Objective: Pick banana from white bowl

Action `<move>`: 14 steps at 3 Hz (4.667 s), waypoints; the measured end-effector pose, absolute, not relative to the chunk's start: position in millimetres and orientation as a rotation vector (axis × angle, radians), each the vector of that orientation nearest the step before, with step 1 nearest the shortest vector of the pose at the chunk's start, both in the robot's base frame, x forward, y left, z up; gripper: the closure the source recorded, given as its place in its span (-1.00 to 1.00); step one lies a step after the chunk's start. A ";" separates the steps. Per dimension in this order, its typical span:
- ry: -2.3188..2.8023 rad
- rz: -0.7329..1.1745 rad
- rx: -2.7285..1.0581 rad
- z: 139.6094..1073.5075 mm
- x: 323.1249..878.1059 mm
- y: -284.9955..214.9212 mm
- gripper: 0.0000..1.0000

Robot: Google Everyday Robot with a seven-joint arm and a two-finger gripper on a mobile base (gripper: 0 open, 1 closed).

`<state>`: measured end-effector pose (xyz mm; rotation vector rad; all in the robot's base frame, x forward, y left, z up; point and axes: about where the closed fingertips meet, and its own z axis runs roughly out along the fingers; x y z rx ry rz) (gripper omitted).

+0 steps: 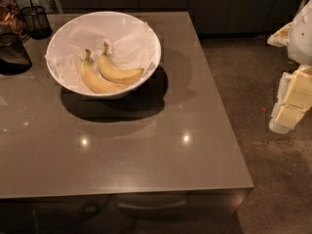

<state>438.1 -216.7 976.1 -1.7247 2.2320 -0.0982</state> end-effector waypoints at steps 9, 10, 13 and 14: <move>2.177 -0.043 -1.842 980.3 550.1 -40.7 -1.00; 2.121 0.058 -1.846 980.5 565.8 -18.7 -1.00; 2.117 0.181 -1.801 962.9 625.0 45.9 -1.00; 2.161 0.138 -1.782 957.8 633.0 58.5 -0.65</move>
Offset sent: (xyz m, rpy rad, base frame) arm 0.0317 0.0444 0.0020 -0.0352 0.0789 -0.0431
